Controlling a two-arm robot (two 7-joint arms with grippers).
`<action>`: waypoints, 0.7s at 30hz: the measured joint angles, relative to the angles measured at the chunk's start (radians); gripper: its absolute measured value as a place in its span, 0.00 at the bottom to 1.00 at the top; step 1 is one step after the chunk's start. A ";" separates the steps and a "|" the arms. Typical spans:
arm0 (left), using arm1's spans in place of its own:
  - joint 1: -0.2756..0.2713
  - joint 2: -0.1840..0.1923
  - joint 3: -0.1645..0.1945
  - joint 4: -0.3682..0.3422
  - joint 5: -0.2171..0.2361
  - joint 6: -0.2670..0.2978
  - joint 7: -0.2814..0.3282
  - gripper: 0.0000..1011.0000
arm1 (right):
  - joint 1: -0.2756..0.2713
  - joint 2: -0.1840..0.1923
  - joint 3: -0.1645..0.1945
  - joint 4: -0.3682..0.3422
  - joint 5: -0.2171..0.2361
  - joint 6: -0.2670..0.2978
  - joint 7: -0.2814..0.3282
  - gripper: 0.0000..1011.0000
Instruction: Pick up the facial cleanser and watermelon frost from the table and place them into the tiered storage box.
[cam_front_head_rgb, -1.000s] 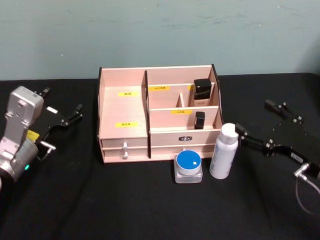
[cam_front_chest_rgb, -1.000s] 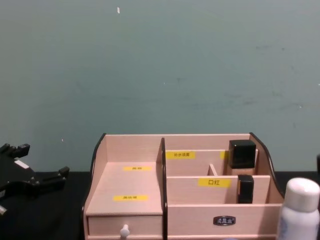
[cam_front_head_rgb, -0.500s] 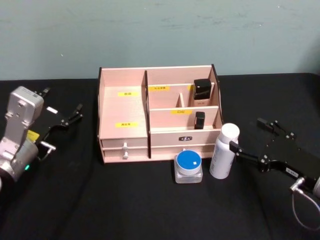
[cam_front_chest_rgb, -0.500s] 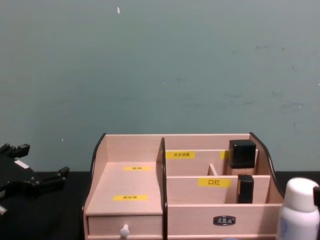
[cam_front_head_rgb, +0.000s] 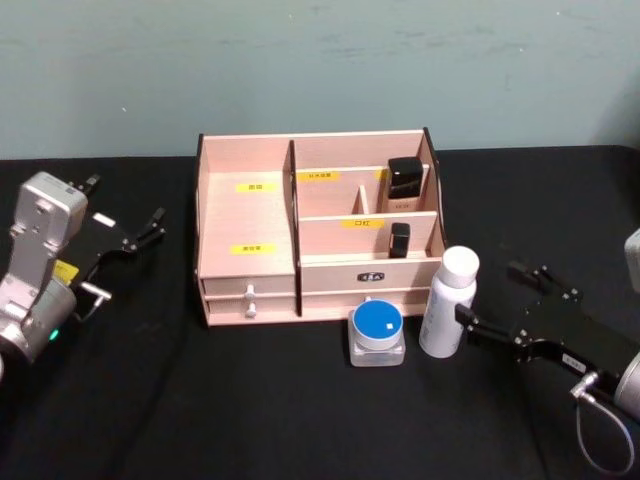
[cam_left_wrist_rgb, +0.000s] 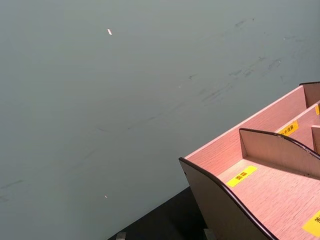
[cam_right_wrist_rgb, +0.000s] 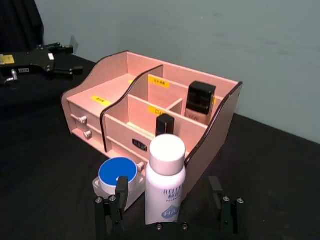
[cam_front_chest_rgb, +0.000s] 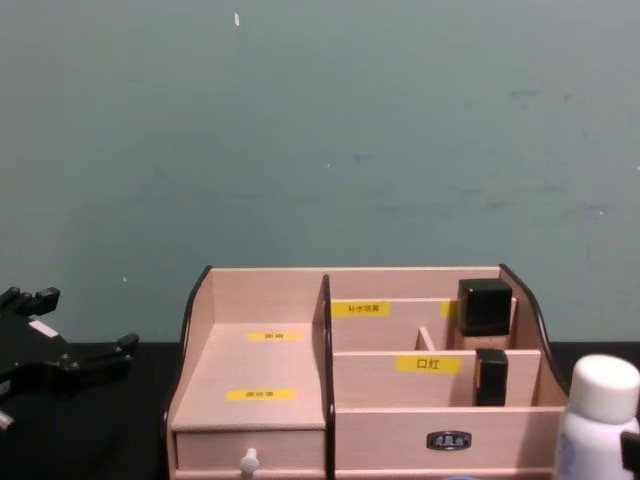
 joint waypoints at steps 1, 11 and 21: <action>0.000 0.000 0.000 0.000 0.000 0.000 0.000 0.99 | 0.003 -0.006 -0.003 0.008 -0.002 0.002 0.004 0.99; 0.000 0.000 0.000 0.000 0.000 0.000 0.000 0.99 | 0.027 -0.046 -0.018 0.061 -0.024 0.009 0.032 0.99; 0.000 0.000 0.000 0.000 0.000 0.000 0.000 0.99 | 0.055 -0.089 -0.032 0.109 -0.061 0.001 0.051 0.99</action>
